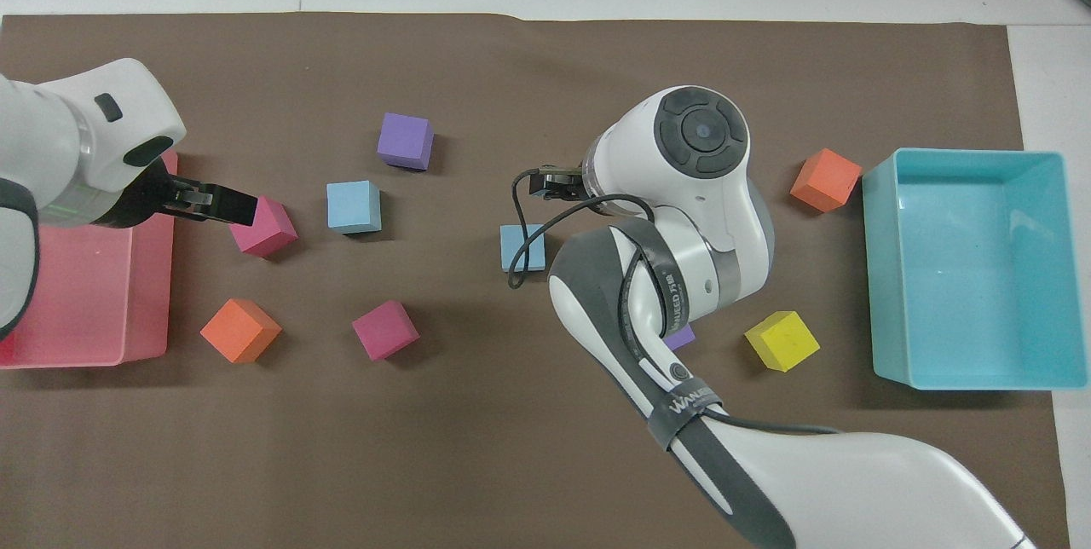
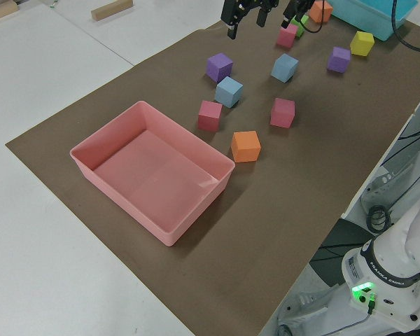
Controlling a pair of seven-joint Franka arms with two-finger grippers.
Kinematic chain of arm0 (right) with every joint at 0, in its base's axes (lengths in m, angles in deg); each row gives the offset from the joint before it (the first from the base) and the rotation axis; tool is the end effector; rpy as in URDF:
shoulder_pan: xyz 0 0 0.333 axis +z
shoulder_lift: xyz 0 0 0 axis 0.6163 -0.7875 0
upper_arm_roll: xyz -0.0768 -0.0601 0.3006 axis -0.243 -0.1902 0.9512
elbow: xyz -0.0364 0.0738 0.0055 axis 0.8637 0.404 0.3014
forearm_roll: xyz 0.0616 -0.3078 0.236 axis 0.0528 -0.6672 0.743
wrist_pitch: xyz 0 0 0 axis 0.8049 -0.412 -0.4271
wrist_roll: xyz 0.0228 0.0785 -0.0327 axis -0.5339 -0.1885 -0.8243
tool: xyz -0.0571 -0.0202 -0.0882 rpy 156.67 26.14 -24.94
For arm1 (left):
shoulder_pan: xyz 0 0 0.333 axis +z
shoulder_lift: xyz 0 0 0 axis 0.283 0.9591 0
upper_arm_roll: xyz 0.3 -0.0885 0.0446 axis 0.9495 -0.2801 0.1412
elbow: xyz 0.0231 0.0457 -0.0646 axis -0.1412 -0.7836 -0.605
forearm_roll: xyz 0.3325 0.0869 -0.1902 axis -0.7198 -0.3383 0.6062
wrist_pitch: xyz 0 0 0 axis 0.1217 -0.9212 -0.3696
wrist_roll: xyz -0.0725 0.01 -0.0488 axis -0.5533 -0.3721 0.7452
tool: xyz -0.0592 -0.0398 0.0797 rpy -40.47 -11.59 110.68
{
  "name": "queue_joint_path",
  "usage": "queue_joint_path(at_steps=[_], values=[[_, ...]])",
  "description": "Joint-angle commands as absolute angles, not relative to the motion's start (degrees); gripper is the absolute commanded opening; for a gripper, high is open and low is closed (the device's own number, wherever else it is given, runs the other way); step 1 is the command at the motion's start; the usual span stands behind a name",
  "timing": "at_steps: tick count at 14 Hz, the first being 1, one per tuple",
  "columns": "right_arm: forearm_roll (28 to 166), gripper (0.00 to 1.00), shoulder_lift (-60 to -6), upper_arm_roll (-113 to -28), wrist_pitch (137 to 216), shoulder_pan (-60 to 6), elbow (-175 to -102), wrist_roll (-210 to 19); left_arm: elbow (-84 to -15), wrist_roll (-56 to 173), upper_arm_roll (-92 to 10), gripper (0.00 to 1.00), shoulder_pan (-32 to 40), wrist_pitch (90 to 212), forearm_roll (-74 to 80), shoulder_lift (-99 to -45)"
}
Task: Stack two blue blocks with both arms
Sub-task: 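Grasp the other blue cube with the left gripper while the right gripper hovers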
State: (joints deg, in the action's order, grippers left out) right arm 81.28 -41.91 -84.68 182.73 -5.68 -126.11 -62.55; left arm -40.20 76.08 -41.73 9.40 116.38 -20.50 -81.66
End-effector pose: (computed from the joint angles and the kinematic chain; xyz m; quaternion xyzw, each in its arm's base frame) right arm 0.6139 0.3140 0.4092 -0.9916 0.0563 -0.0309 0.1125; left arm 0.5596 -0.1117 0.5604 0.9930 -0.1134 0.0300 0.0139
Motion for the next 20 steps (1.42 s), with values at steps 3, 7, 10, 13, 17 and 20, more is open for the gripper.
queue_joint_path(at_steps=[3, 7, 10, 13, 17, 20], values=[[101.5, 1.00, -40.5, -83.8, 183.9, -9.3, -129.4, -73.9, -42.8, 70.5, -41.0, 1.00, 6.0, 123.0, -20.2, -77.5], [115.1, 0.92, -40.7, -83.8, 184.0, -11.7, -133.4, -91.2, -44.1, 64.5, -41.0, 1.00, 4.0, 128.2, -20.5, -72.1], [121.6, 0.39, -41.3, -83.8, 184.2, -12.6, -135.2, -97.1, -45.5, 61.4, -40.9, 1.00, 2.6, 133.4, -20.6, -68.8], [122.0, 0.00, -41.5, -83.8, 184.0, -12.9, -137.0, -97.6, -48.3, 61.3, -41.0, 1.00, 2.4, 138.7, -22.4, -67.1], [125.5, 0.00, -41.7, -83.9, 185.0, -12.8, -139.2, -100.2, -49.0, 60.6, -40.9, 1.00, 2.5, 142.8, -22.5, -64.7], [127.8, 0.00, -42.7, -83.9, 185.1, -13.1, -140.6, -105.2, -49.0, 58.7, -40.8, 1.00, 2.5, 145.8, -22.5, -61.2]])
